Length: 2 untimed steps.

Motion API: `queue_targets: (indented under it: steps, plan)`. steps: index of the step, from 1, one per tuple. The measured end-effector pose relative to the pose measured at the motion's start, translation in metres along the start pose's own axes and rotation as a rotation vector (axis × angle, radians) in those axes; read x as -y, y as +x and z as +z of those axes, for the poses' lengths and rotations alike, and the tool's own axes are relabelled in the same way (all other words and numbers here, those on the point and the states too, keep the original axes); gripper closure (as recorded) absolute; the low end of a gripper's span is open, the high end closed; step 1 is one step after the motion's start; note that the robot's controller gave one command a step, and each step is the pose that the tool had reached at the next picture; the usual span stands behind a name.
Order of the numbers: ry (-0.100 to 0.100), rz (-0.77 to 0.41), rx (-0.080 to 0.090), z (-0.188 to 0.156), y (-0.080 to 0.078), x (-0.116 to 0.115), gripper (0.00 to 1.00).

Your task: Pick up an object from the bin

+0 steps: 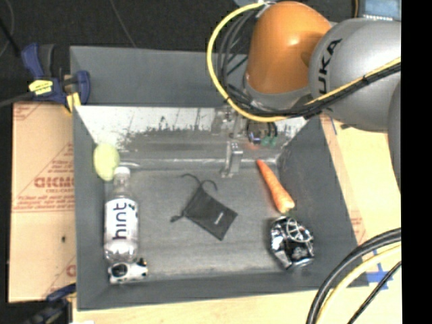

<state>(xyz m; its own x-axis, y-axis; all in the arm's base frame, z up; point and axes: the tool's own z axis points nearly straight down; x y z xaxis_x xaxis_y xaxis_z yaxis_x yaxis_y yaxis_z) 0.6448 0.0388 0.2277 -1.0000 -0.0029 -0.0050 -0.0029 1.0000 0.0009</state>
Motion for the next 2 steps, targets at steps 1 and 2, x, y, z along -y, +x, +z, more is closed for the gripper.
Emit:
queue_targets:
  steps: [1, 2]
  plan:
    - [0.0, 0.0, 0.0, 0.0, 0.0, 0.0, 0.0]
    - [0.002, -0.097, 0.008, 0.018, 0.005, -0.001, 0.0]
